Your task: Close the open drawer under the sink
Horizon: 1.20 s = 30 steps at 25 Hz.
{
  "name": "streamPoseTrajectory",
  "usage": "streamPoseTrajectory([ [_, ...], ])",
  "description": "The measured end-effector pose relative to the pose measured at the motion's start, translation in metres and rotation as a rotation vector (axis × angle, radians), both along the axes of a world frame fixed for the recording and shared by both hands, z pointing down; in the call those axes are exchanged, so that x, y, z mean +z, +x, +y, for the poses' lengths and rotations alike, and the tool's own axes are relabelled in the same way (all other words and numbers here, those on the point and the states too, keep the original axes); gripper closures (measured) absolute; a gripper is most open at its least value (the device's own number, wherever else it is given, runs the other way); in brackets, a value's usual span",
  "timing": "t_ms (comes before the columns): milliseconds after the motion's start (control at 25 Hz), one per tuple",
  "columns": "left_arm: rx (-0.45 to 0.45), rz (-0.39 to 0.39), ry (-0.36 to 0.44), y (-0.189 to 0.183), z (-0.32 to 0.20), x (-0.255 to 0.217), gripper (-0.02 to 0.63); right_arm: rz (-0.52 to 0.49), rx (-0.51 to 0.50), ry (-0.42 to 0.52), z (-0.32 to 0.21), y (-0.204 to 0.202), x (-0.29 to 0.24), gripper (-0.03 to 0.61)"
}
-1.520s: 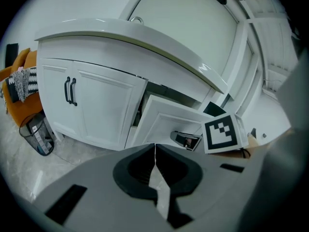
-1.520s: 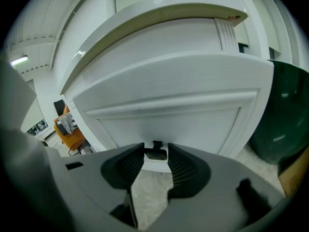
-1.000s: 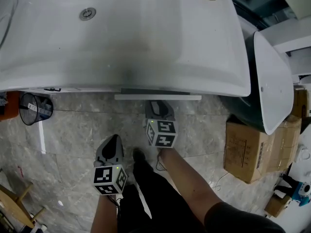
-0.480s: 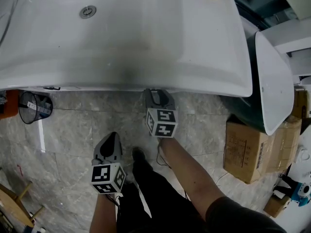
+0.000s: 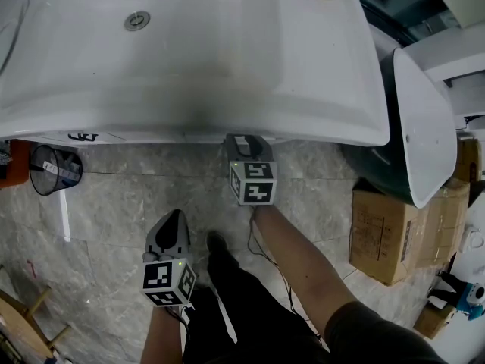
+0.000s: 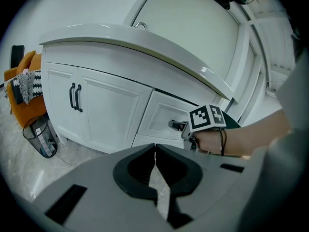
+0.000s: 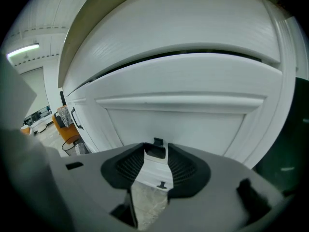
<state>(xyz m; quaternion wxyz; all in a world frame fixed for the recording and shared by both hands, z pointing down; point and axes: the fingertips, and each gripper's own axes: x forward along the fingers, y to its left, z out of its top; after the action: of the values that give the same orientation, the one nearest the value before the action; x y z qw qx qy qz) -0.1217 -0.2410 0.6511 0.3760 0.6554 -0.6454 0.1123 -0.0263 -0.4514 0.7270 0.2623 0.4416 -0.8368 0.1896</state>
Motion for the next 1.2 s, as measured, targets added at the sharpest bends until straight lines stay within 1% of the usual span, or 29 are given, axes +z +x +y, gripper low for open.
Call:
streamPoseTrajectory([
  [200, 0.006, 0.006, 0.003, -0.001, 0.007, 0.0, 0.598, 0.02, 0.02, 0.017, -0.002, 0.003, 0.001, 0.425],
  [360, 0.007, 0.011, 0.023, -0.004, 0.015, -0.006, 0.598, 0.031, 0.052, 0.031, 0.004, 0.01, -0.005, 0.425],
  [600, 0.035, -0.006, 0.07, -0.013, 0.037, -0.027, 0.598, 0.018, 0.103, 0.076, 0.028, 0.024, -0.038, 0.425],
  [760, 0.064, -0.015, 0.097, -0.02, 0.058, -0.045, 0.598, -0.032, 0.138, 0.097, 0.055, 0.028, -0.068, 0.426],
  [1040, 0.107, -0.019, 0.133, -0.024, 0.102, -0.081, 0.598, -0.073, 0.138, 0.111, 0.127, 0.026, -0.115, 0.426],
  [1200, 0.135, -0.037, 0.186, -0.027, 0.123, -0.111, 0.598, -0.108, 0.143, 0.131, 0.167, 0.032, -0.147, 0.439],
])
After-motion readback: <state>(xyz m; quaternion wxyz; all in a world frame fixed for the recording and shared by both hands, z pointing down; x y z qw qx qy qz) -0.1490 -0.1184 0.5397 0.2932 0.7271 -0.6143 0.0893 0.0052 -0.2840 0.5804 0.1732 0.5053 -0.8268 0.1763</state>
